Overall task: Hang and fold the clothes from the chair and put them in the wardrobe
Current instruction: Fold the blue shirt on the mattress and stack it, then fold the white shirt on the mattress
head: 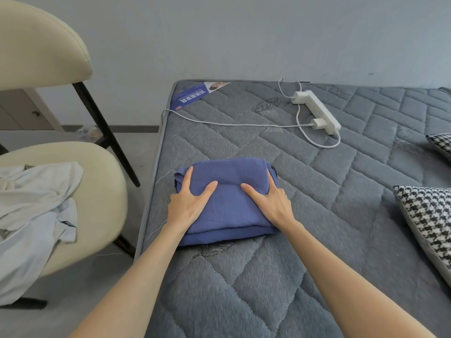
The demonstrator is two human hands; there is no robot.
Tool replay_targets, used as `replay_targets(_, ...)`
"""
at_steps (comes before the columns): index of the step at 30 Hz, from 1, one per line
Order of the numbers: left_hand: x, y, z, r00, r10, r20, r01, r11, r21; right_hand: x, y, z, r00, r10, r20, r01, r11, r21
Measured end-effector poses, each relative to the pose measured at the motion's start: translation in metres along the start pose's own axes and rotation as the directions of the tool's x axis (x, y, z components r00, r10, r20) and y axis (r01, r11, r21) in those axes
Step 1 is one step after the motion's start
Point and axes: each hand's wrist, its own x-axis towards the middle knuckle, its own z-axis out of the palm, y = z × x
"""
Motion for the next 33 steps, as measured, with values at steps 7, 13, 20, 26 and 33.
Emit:
replay_targets(7,0.018,0.015,-0.016,0.993,0.089,-0.079,-0.095,0.993,-0.075,0.011,-0.026,-0.013,0.995,-0.074,-0.072,0.077,0.996,0.040)
replay_targets(13,0.067,0.055,-0.046,0.971,0.186,-0.147,-0.200,0.977,-0.081,0.054,-0.063,-0.022,0.987,-0.098,-0.125,0.114,0.986,0.125)
replay_targets(20,0.110,0.038,-0.033,0.972,0.185,-0.144,-0.186,0.982,0.003,0.100,-0.051,0.014,0.998,-0.030,-0.058,0.038,0.991,0.129)
replay_targets(26,0.129,0.022,-0.020,0.984,0.112,-0.137,-0.103,0.992,0.078,0.113,-0.033,0.037,0.992,0.056,-0.111,-0.047,0.995,0.088)
replay_targets(33,0.120,0.029,-0.037,0.997,0.073,-0.026,-0.070,0.992,0.105,0.105,-0.052,0.018,0.989,0.111,-0.098,-0.120,0.988,-0.093)
